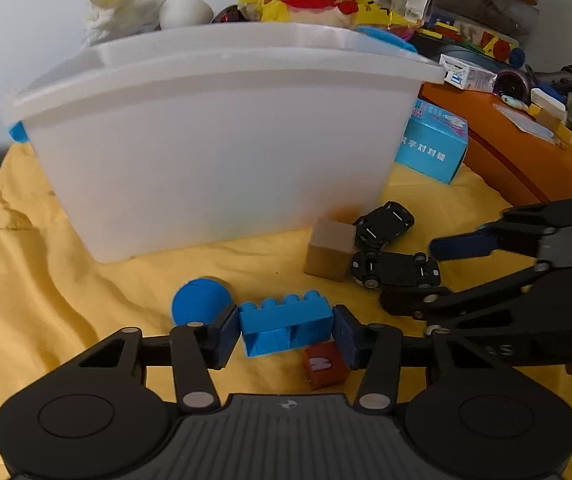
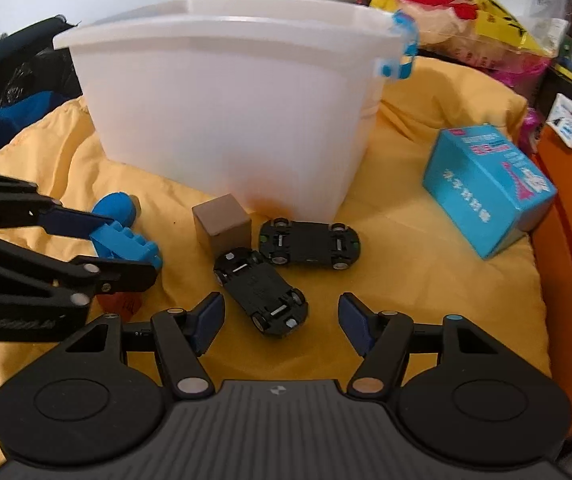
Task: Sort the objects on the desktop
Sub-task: 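Grasp the blue brick with the left gripper while the right gripper grasps a small dark car, then carry both items over the white bin and open both grippers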
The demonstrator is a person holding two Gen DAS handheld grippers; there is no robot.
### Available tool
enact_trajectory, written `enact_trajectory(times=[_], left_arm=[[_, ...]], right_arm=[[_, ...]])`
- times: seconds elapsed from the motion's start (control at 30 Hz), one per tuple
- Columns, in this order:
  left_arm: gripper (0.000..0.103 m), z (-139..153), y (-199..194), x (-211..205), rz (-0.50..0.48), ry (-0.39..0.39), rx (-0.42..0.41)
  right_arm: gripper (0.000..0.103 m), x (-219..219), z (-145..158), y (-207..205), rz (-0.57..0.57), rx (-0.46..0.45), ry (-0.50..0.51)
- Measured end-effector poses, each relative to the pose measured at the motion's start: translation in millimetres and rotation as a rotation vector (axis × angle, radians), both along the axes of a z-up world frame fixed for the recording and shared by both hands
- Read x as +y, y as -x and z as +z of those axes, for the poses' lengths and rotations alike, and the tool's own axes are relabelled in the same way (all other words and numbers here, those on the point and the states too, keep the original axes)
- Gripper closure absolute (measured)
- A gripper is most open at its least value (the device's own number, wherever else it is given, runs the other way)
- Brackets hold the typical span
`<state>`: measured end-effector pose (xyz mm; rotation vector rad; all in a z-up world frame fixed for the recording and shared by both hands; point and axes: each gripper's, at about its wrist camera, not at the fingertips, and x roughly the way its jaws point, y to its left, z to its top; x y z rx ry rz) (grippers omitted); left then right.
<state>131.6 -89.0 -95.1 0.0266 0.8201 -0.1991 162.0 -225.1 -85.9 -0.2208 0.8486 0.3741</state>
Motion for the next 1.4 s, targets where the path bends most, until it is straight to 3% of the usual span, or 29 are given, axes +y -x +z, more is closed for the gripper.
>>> enact_trajectory(times=[0.07, 0.17, 0.33, 0.57, 0.7, 0.83, 0.97, 1.13, 1.27, 1.33, 1.4], left_arm=[[0.050, 2, 3, 4, 0.000, 0.009, 0.001], [0.050, 11, 9, 11, -0.007, 0.004, -0.027], [0.050, 40, 23, 35, -0.005, 0.022, -0.105], [0.050, 74, 32, 70, 0.072, 0.073, -0.151], [0.050, 95, 26, 81, 0.087, 0.082, -0.173], [0.050, 118, 5, 82, 0.086, 0.069, -0.209], [0.050, 137, -26, 86, 0.091, 0.059, -0.227], [0.049, 156, -62, 86, 0.088, 0.041, -0.223], [0.049, 158, -84, 83, 0.094, 0.034, -0.201], [0.046, 153, -96, 78, 0.098, 0.004, -0.177], [0.034, 150, -104, 76, 0.134, -0.043, -0.176]], right_arm=[[0.060, 3, -2, -3, 0.016, 0.028, -0.018], [0.068, 5, 3, 1, 0.033, 0.032, -0.038], [0.071, -8, 23, 24, -0.018, 0.008, -0.142], [0.071, -27, 50, 52, -0.097, 0.005, -0.270], [0.071, -26, 91, 59, -0.096, -0.075, -0.324], [0.071, -20, 137, 36, -0.083, -0.166, -0.352], [0.071, -10, 164, -4, -0.085, -0.211, -0.333], [0.071, 5, 173, -45, -0.098, -0.182, -0.312], [0.070, 16, 164, -72, -0.095, -0.126, -0.265], [0.065, 22, 155, -86, -0.103, -0.085, -0.230], [0.040, 25, 146, -94, -0.124, -0.081, -0.184]])
